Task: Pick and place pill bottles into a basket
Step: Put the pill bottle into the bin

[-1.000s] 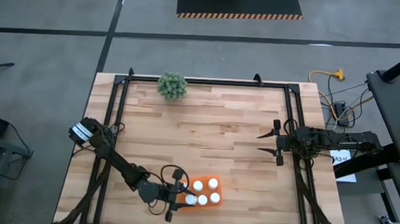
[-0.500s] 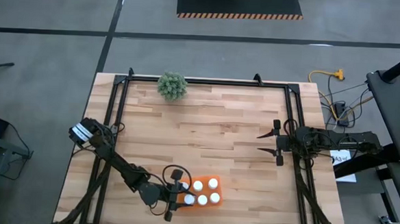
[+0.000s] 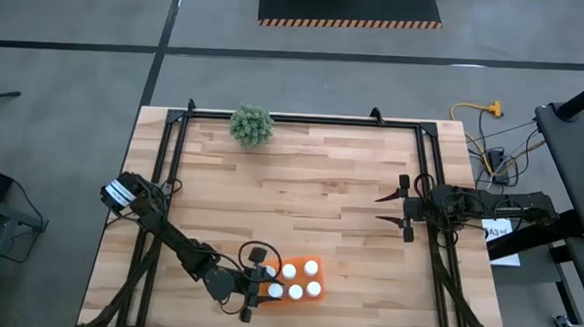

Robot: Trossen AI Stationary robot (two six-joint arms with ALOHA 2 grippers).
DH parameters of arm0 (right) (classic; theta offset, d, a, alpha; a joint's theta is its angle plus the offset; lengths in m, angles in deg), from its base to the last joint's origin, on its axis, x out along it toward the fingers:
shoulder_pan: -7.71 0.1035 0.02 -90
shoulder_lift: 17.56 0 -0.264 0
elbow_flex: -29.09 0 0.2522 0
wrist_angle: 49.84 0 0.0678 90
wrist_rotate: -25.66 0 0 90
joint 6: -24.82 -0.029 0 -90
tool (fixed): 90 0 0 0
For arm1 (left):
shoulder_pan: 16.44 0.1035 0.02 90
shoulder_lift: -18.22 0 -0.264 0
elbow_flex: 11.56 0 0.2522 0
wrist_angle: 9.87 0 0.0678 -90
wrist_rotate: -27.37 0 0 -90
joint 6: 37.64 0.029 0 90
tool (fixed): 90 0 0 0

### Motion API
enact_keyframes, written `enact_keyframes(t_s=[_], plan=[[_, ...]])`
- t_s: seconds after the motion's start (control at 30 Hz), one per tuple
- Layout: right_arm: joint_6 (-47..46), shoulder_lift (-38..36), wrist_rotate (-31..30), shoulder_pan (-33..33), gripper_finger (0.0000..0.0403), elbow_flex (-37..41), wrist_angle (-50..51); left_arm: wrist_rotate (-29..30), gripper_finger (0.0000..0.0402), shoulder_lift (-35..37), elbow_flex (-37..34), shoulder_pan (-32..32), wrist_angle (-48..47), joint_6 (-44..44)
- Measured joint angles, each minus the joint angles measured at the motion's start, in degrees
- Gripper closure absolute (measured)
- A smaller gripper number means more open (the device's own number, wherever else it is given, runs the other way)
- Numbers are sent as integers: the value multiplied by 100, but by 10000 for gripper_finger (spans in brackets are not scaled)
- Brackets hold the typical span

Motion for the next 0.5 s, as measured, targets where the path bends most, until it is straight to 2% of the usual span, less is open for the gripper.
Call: enact_keyframes(t_s=[0.5], plan=[[0, 0, 0, 1, 197, 0, 0, 0, 261, 0, -2, 11, -72, -137]])
